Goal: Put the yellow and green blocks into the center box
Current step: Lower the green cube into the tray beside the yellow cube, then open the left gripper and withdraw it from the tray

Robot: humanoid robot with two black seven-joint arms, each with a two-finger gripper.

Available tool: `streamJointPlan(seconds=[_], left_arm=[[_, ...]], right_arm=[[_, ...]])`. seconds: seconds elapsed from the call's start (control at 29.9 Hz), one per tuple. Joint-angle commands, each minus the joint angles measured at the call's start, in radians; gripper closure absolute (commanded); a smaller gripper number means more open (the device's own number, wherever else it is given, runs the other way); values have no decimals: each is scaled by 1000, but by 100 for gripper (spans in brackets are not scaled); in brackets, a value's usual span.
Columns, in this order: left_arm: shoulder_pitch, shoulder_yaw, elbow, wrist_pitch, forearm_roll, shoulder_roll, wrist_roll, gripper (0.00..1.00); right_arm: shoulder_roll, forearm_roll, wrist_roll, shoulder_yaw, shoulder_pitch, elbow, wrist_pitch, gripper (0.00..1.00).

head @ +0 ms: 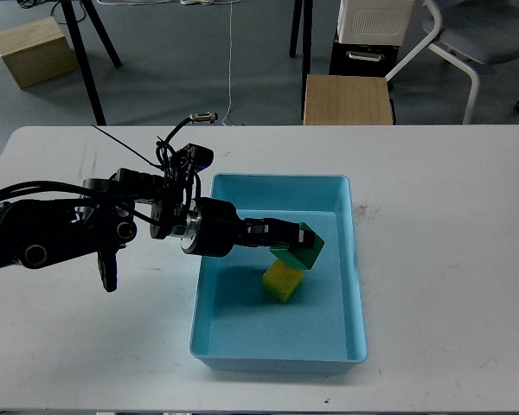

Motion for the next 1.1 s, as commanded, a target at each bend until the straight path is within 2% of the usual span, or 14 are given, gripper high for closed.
streamJointPlan(seconds=[0.0, 0.07, 0.2, 0.3, 0.4, 0.47, 0.57, 0.67, 0.7, 0.74, 0.8, 0.87, 0.94, 1.07], left_arm=[[3, 2, 0, 0, 0, 0, 0, 5], [3, 2, 0, 0, 3, 0, -3, 10], [1, 3, 2, 2, 15, 0, -46, 33], [0, 8, 5, 11, 56, 0, -59, 50], [1, 8, 5, 19, 64, -2, -57, 48], [1, 11, 5, 19, 67, -2, -60, 58], [3, 12, 3, 19, 72, -2, -63, 66], [3, 11, 3, 23, 73, 0, -63, 68], [1, 9, 3, 23, 73, 0, -65, 68], [1, 9, 3, 22, 72, -2, -60, 61], [0, 2, 3, 23, 70, -2, -50, 31], [0, 2, 0, 29, 69, -2, -57, 18], [0, 0, -1, 31, 55, 0, -62, 2], [-2, -6, -3, 26, 40, 0, -63, 0]], right_arm=[[3, 0, 0, 0, -1, -1, 0, 1], [3, 0, 0, 0, -1, -3, 0, 1], [3, 0, 0, 0, -1, -3, 0, 1], [3, 0, 0, 0, -2, -4, 0, 1], [3, 2, 0, 0, -1, -4, 0, 1], [5, 0, 0, 0, -1, -11, 0, 1], [8, 0, 0, 0, -1, -17, 0, 1], [9, 0, 0, 0, -1, -17, 0, 1], [9, 0, 0, 0, -1, -17, 0, 1], [9, 0, 0, 0, -1, -18, 0, 1], [9, 0, 0, 0, -1, -21, 0, 1], [9, 0, 0, 0, -1, -29, 0, 1], [11, 0, 0, -2, -1, -31, 0, 1], [15, 0, 0, -2, -1, -32, -2, 1]])
